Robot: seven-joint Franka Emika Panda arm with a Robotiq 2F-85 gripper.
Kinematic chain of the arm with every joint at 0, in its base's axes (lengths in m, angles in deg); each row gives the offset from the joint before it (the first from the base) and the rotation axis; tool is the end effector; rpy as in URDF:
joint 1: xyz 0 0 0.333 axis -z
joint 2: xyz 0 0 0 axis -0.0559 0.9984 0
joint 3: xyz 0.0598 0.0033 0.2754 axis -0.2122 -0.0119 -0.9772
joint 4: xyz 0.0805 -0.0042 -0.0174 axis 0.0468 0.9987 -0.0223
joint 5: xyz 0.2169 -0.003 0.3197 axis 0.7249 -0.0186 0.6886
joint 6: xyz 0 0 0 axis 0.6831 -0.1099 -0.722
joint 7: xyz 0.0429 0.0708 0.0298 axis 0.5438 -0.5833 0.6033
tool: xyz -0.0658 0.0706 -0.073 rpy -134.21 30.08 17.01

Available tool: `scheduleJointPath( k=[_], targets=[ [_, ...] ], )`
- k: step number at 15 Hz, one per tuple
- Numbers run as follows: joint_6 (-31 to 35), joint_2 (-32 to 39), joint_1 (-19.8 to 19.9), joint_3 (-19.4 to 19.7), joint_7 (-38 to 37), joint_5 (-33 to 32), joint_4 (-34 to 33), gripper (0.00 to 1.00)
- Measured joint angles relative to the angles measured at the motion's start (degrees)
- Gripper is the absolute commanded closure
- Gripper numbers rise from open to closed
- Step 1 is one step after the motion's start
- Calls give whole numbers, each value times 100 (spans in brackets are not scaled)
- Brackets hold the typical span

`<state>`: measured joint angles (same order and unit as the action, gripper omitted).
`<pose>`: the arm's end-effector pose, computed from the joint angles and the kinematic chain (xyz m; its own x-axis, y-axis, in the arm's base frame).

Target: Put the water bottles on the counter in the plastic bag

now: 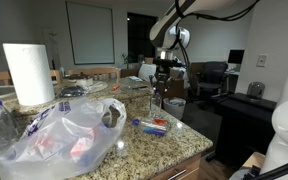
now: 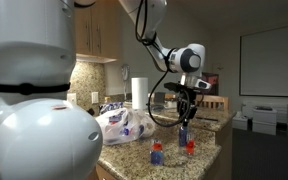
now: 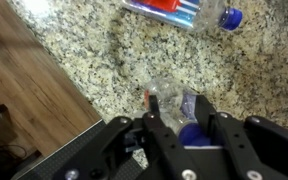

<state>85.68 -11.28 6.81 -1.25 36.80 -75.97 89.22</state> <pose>0.5212 -0.0659 0.3419 0.7488 -0.6489 -0.1352 -0.6618 -0.7433 -0.0976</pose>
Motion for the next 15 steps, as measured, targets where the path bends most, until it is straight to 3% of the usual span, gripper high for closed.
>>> scheduleJointPath(
  k=[1,6,8,9,10,12,15],
  targets=[
    [6,39,-2,0,0,0,-27,35],
    [138,193,-15,-20,0,0,-245,5],
    [139,264,-20,-29,0,-1,-366,0],
    [139,303,-20,-34,0,-2,-427,8],
    [139,350,-22,-37,0,-2,-486,30],
    [139,465,-24,-43,0,-9,-594,28],
    [139,659,-24,-43,0,-11,-742,48]
  ],
)
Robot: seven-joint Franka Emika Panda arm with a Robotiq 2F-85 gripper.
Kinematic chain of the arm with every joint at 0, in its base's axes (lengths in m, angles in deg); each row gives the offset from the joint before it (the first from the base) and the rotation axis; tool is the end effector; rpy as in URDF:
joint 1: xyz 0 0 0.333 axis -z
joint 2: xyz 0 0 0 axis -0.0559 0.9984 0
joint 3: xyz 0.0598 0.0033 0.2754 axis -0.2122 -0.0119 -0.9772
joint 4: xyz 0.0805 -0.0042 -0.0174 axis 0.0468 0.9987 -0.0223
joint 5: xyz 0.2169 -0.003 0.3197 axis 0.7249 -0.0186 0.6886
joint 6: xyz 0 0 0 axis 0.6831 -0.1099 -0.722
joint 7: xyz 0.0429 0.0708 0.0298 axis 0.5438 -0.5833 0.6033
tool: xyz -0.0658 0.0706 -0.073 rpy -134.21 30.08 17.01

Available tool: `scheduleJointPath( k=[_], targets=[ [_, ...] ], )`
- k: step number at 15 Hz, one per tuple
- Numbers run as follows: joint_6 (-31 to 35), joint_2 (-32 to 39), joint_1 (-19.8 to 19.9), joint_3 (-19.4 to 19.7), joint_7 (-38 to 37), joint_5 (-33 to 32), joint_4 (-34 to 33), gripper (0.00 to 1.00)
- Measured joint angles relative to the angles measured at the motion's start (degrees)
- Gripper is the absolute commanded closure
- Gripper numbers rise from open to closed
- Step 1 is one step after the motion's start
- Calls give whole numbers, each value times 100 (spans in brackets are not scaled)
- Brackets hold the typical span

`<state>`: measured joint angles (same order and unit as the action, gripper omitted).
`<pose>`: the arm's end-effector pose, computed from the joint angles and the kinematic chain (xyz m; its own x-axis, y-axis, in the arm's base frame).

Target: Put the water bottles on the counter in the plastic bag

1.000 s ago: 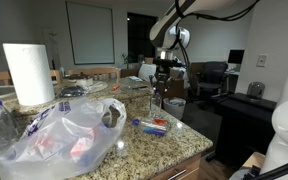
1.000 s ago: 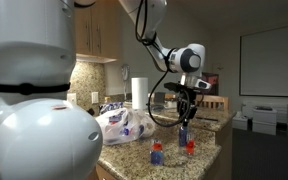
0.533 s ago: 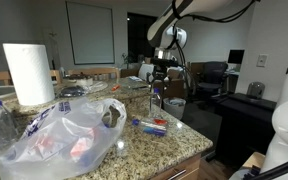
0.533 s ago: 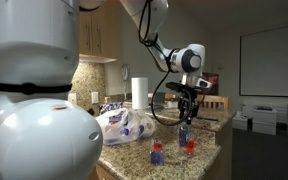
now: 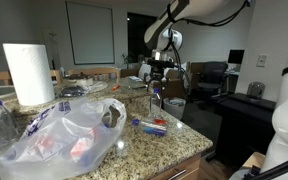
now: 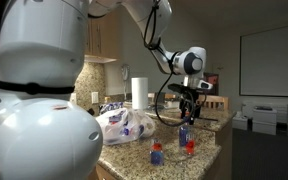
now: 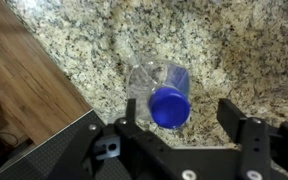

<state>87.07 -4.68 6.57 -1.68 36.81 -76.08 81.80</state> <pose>0.5600 -0.0652 0.3383 0.7595 -0.6433 -0.0962 -0.6505 -0.7518 -0.1081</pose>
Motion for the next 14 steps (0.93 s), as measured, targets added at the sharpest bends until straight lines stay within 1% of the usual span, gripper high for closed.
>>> scheduleJointPath(
  k=[5,7,9,11,14],
  targets=[
    [-7,97,-14,0,0,-62,-93,81],
    [-28,72,-18,1,0,-127,-103,91],
    [-66,5,-25,-1,0,-146,-103,93],
    [-79,-65,-69,-20,0,-146,-98,100],
    [-185,-275,-148,-109,7,-144,-95,100]
  ],
)
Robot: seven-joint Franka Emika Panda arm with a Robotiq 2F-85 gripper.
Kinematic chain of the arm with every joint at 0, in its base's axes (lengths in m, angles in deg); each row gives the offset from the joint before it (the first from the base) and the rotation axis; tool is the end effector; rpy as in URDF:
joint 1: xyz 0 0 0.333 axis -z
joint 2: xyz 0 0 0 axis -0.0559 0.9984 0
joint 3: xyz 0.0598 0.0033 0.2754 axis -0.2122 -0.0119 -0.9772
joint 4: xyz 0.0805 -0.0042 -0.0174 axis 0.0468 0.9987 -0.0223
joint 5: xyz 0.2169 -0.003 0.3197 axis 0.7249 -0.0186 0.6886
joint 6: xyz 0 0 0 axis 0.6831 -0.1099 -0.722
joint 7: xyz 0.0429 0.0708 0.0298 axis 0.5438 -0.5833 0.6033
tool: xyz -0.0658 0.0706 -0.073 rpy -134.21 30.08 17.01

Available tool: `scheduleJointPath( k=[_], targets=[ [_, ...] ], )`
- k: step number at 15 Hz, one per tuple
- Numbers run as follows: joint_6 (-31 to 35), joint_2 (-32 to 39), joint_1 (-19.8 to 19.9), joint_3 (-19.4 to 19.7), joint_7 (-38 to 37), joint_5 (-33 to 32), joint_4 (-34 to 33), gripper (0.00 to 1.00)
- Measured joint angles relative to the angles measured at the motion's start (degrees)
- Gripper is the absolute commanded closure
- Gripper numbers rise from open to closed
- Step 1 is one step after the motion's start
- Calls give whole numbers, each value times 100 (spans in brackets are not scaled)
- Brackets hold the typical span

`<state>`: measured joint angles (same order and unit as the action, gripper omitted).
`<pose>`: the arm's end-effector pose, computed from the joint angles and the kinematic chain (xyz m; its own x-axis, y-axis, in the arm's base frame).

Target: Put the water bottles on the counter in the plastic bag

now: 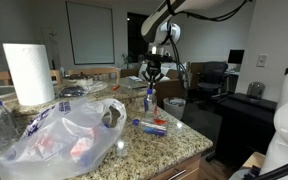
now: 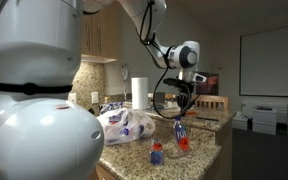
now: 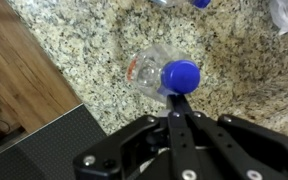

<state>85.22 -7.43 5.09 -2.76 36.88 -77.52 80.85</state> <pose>0.5614 -0.0409 0.3698 0.8013 -0.5951 -0.0616 -0.5979 -0.7933 -0.1143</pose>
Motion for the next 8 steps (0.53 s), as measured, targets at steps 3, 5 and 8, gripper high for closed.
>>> scheduleJointPath(
  k=[3,5,8],
  targets=[
    [-279,-296,-63,-87,0,12,-2,73],
    [-356,-413,-63,-99,0,75,1,70],
    [-375,-452,-53,-64,3,147,31,53]
  ],
)
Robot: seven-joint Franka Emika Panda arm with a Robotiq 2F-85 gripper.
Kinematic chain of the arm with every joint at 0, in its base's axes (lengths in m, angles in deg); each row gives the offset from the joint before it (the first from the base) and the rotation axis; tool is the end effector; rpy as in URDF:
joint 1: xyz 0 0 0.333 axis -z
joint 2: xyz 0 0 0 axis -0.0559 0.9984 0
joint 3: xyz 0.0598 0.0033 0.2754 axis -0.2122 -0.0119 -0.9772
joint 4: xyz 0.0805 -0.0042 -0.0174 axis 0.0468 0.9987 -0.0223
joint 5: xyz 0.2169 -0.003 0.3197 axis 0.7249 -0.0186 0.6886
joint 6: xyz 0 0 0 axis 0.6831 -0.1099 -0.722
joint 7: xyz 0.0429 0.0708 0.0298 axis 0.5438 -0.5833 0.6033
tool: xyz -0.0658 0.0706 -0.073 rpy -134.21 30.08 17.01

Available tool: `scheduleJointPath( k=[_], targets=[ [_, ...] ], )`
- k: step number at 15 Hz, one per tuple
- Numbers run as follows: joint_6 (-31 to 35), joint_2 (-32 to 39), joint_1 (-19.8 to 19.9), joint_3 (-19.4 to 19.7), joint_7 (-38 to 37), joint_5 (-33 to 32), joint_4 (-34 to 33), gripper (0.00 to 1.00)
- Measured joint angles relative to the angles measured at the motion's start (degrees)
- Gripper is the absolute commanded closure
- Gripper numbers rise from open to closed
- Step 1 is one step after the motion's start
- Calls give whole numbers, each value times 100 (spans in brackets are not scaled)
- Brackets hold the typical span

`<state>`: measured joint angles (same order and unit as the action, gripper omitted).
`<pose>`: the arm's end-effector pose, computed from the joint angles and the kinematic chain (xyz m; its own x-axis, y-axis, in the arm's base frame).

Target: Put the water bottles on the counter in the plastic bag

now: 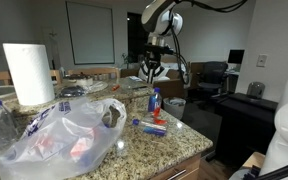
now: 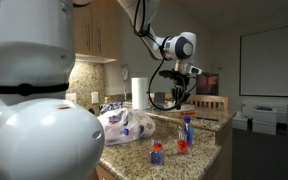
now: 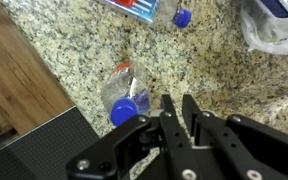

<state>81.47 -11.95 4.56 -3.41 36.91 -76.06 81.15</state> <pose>0.5492 -0.0256 0.4058 0.8131 -0.5778 -0.0707 -0.5815 -0.8003 -0.1462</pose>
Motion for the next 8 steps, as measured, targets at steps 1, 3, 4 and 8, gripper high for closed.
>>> scheduleJointPath(
  k=[1,3,4,8],
  targets=[
    [0,0,3,8,4,12,20,45],
    [0,0,3,13,6,13,56,32],
    [-1,0,3,12,6,13,68,27],
    [-6,-1,3,12,6,-8,110,2]
  ],
)
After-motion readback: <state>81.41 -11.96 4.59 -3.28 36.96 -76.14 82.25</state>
